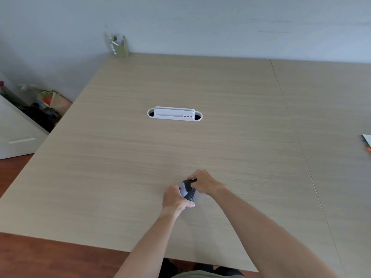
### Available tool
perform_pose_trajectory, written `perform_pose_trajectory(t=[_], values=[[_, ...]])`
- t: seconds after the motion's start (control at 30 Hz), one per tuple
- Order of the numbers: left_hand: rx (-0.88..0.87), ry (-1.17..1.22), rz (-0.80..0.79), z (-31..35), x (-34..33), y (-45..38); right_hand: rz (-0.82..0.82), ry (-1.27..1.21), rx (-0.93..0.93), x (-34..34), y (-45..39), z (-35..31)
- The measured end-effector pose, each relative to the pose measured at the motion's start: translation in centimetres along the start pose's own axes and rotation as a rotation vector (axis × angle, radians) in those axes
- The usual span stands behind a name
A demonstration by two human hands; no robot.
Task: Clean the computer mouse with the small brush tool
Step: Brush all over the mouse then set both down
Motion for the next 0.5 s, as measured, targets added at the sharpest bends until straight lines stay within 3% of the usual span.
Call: perform_pose_trajectory(t=[0.17, 0.23, 0.37, 0.5], values=[[0.024, -0.065, -0.019, 0.5, 0.3, 0.0, 0.182, 0.152, -0.125, 1.5, -0.6, 1.5], [0.022, -0.068, -0.019, 0.6, 0.3, 0.0, 0.183, 0.077, -0.099, 1.8, -0.7, 1.2], [0.022, -0.070, -0.015, 0.9, 0.3, -0.1, 0.032, -0.029, -0.033, 0.8, -0.1, 0.4], [0.038, -0.072, -0.016, 0.9, 0.2, -0.1, 0.173, 0.098, -0.124, 0.3, 0.0, 2.1]])
Point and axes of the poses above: each hand's wrist, its own y-axis away from the middle knuckle, its own x-axis out of the back of the hand, z = x × y, the point moved 1 cm from there along -y, towards the middle knuckle, and after that the axes turned 4 degrees about y, right-handed, at the moved point
